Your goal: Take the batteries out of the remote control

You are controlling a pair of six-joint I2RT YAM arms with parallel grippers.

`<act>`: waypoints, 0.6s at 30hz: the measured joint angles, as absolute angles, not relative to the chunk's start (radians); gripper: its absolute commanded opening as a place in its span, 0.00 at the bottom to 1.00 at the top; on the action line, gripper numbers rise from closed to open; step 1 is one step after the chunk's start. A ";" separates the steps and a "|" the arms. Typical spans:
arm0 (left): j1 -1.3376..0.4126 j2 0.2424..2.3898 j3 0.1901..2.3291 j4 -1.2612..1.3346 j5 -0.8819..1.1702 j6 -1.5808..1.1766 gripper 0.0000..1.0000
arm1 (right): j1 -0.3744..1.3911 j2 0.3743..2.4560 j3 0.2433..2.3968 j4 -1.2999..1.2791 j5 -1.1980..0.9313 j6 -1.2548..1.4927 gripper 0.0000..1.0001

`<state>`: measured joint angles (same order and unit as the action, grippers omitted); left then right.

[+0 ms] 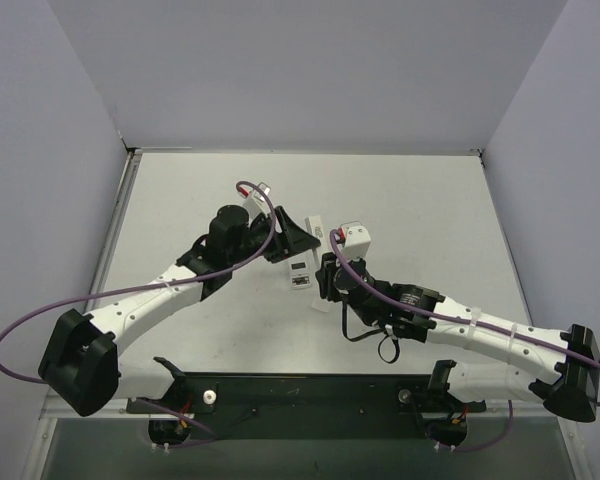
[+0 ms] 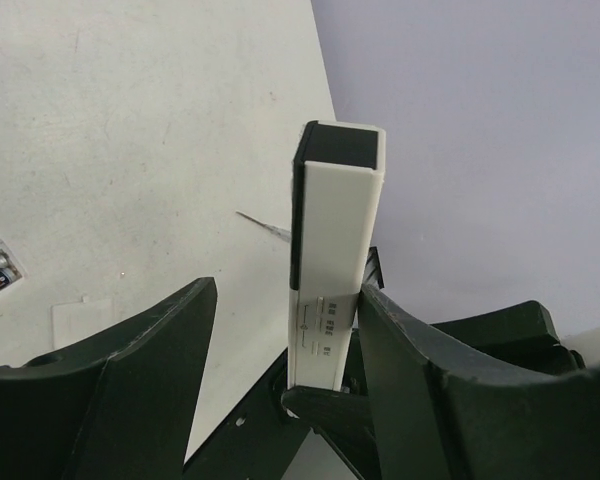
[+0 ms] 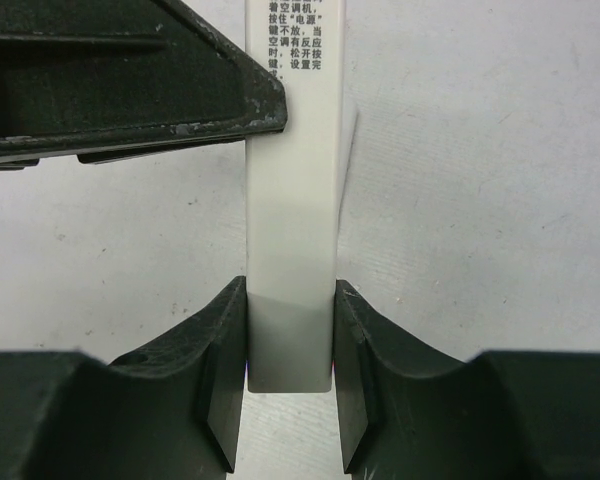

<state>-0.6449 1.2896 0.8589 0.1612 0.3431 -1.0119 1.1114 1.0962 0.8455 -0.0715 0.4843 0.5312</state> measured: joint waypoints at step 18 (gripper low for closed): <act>-0.686 1.345 0.857 0.185 0.316 -1.037 0.09 | 1.106 1.124 0.846 -0.123 0.499 0.533 0.00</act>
<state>-0.6857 1.3449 0.8570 0.1848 0.3157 -1.0367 1.1061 1.1240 0.8459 -0.1226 0.4988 0.5335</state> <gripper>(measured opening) 0.391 0.296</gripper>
